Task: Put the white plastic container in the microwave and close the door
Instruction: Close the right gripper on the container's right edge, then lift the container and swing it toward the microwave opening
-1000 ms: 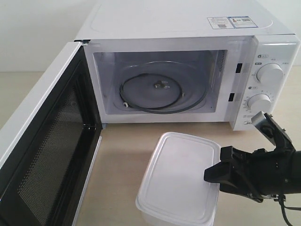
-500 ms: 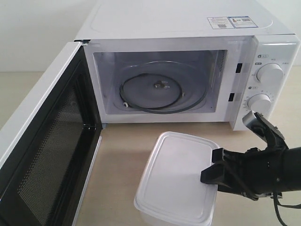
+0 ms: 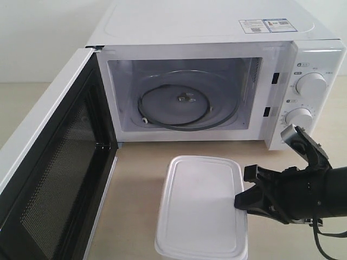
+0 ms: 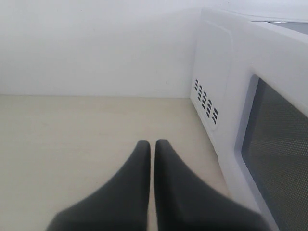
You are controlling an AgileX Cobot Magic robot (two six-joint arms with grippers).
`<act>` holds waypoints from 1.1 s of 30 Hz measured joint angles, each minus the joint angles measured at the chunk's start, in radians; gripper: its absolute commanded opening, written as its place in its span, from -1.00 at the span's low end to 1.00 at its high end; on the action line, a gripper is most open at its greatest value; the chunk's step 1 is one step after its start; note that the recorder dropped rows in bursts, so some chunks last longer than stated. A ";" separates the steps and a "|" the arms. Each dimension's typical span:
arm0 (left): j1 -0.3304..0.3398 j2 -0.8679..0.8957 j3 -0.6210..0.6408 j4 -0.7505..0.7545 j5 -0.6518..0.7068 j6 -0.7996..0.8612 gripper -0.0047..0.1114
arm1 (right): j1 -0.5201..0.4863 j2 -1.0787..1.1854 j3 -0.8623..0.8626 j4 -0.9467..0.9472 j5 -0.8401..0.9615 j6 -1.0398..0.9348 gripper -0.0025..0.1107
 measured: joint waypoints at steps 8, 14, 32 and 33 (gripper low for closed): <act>0.000 0.000 0.000 0.000 0.000 0.000 -0.85 | 0.000 -0.005 0.000 0.000 0.004 -0.002 -0.96; 0.000 0.000 0.000 0.000 0.000 0.000 -0.85 | 0.000 -0.059 0.002 -0.014 0.002 -0.006 -0.96; 0.000 0.000 0.000 0.000 0.000 0.000 -0.85 | 0.000 -0.179 0.042 -0.026 0.035 0.017 -0.96; 0.000 0.000 0.000 0.000 0.000 0.000 -0.85 | 0.000 -0.182 0.042 -0.026 0.035 0.017 -0.96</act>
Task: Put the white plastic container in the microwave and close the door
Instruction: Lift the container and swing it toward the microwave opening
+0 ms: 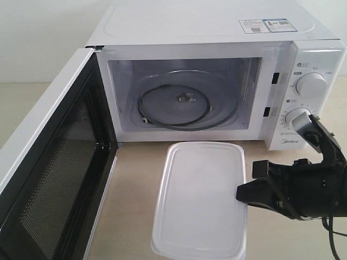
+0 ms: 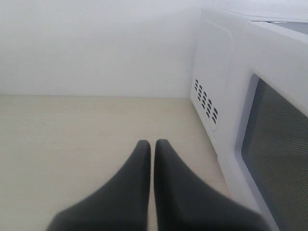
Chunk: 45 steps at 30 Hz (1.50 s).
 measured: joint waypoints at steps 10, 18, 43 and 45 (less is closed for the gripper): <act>0.000 0.000 0.000 0.000 0.000 0.000 -0.85 | 0.000 -0.076 0.000 -0.002 0.016 0.042 -0.96; 0.000 0.000 0.000 0.000 0.000 0.000 -0.85 | 0.007 -0.246 0.030 -0.002 -0.004 0.163 -0.96; 0.000 0.000 0.000 0.000 0.000 0.000 -0.85 | 0.823 -0.518 0.071 -0.374 -0.913 0.969 -0.96; 0.000 0.000 0.000 0.000 0.000 0.000 -0.85 | 0.855 -0.518 0.071 -0.386 -0.936 0.996 -0.96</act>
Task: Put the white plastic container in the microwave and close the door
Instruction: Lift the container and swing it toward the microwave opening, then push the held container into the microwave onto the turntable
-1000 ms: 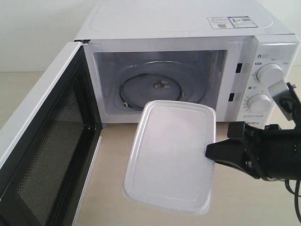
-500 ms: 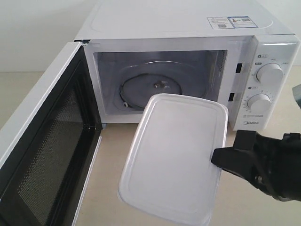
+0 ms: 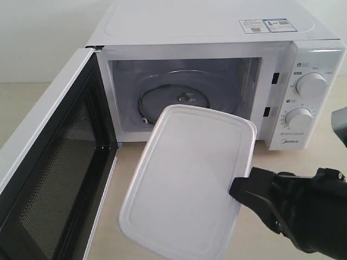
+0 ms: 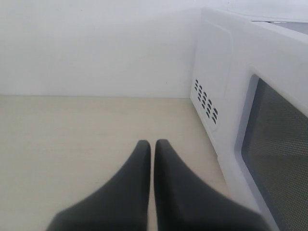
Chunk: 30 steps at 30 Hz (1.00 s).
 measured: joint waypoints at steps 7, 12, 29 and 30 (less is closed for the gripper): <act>0.000 0.000 0.000 0.000 0.000 0.000 -0.85 | 0.012 0.000 0.000 -0.002 -0.040 0.062 -0.96; 0.000 0.000 0.000 0.000 0.000 0.000 -0.85 | 0.026 0.055 0.000 -0.125 -0.135 0.265 -0.96; 0.000 0.000 0.000 0.000 0.000 0.000 -0.85 | 0.043 0.533 -0.043 -0.480 -0.558 1.039 -0.96; 0.000 0.000 0.000 0.000 0.000 0.000 -0.85 | 0.043 0.544 -0.055 -0.480 -0.568 1.042 -0.96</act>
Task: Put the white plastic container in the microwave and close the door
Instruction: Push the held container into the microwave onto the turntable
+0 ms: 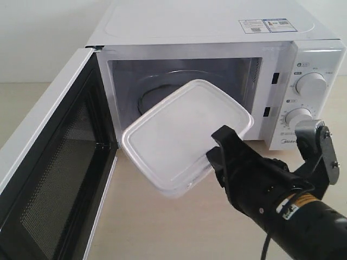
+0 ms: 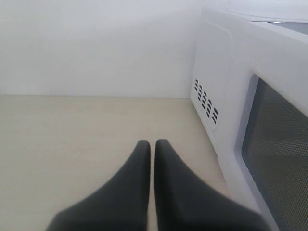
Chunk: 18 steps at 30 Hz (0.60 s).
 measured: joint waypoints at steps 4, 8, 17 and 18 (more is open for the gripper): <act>0.000 0.000 0.000 0.000 0.000 0.000 -0.85 | 0.000 0.065 -0.063 0.029 -0.037 0.007 -0.96; 0.000 0.000 0.000 0.000 0.000 0.000 -0.85 | 0.000 0.120 -0.098 0.057 -0.053 0.011 -0.96; 0.000 0.000 0.000 0.000 0.000 0.000 -0.85 | -0.029 0.229 -0.176 0.107 -0.084 0.052 -0.96; 0.000 0.000 0.000 0.000 0.000 0.000 -0.85 | -0.038 0.234 -0.185 0.105 -0.084 0.057 -0.96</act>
